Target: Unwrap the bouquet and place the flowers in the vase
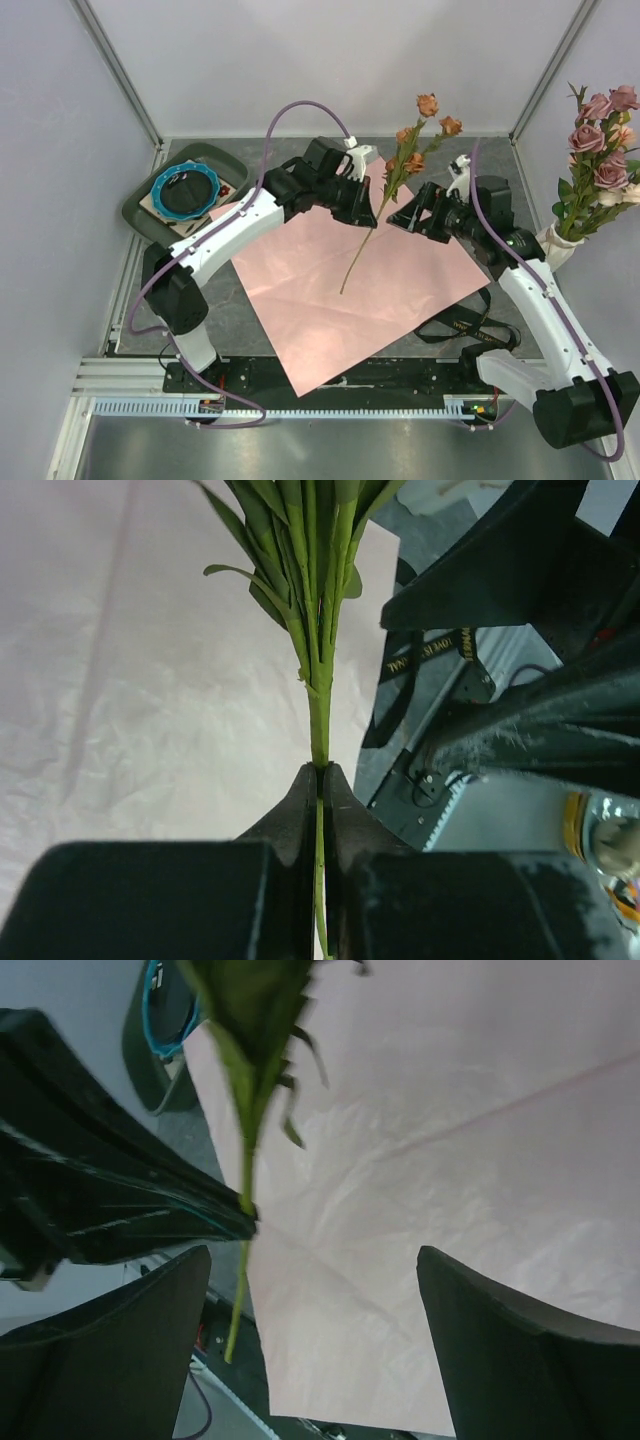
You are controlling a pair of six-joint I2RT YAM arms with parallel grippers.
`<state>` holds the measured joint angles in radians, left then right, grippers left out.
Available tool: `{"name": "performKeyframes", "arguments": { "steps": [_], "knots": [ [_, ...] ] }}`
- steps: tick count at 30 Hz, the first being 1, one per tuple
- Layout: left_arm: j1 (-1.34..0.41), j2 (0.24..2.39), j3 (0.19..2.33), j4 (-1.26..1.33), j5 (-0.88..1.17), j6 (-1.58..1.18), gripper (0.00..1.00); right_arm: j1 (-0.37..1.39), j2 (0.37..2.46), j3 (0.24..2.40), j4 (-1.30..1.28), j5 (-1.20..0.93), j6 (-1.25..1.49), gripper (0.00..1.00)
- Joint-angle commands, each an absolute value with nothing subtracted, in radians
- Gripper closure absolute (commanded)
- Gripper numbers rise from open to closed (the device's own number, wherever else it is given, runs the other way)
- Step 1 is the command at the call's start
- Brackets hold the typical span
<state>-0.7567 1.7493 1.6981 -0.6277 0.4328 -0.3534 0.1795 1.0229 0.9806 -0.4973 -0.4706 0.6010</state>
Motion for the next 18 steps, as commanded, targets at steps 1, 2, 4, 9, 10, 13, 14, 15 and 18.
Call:
{"name": "performKeyframes", "arguments": {
  "steps": [1, 2, 4, 9, 10, 13, 14, 15, 18],
  "knots": [
    [-0.764, 1.709, 1.647, -0.523, 0.578, -0.433, 0.98, 0.279, 1.035, 1.078, -0.368, -0.426, 0.679, 0.11],
    [-0.764, 1.698, 1.646, -0.522, 0.581, -0.436, 0.98, 0.299, 1.040, 1.084, -0.359, -0.422, 0.684, 0.13],
    [-0.765, 1.686, 1.638, -0.522, 0.591, -0.443, 0.98, 0.313, 1.048, 1.101, -0.345, -0.396, 0.701, 0.22],
    [-0.781, 1.651, 1.626, -0.512, 0.586, -0.434, 0.98, 0.322, 1.078, 1.160, -0.356, -0.353, 0.703, 0.45],
    [-0.784, 1.648, 1.626, -0.511, 0.581, -0.433, 0.98, 0.325, 1.083, 1.179, -0.359, -0.342, 0.703, 0.47],
    [-0.792, 1.632, 1.626, -0.511, 0.583, -0.434, 0.98, 0.322, 1.097, 1.222, -0.386, -0.314, 0.693, 0.49],
    [-0.795, 1.628, 1.626, -0.511, 0.583, -0.436, 0.98, 0.321, 1.107, 1.233, -0.394, -0.311, 0.689, 0.49],
    [-0.796, 1.618, 1.625, -0.506, 0.584, -0.436, 0.98, 0.322, 1.114, 1.255, -0.405, -0.310, 0.687, 0.50],
    [-0.796, 1.606, 1.621, -0.503, 0.574, -0.436, 0.98, 0.322, 1.124, 1.293, -0.462, -0.305, 0.675, 0.50]
  ]
}}
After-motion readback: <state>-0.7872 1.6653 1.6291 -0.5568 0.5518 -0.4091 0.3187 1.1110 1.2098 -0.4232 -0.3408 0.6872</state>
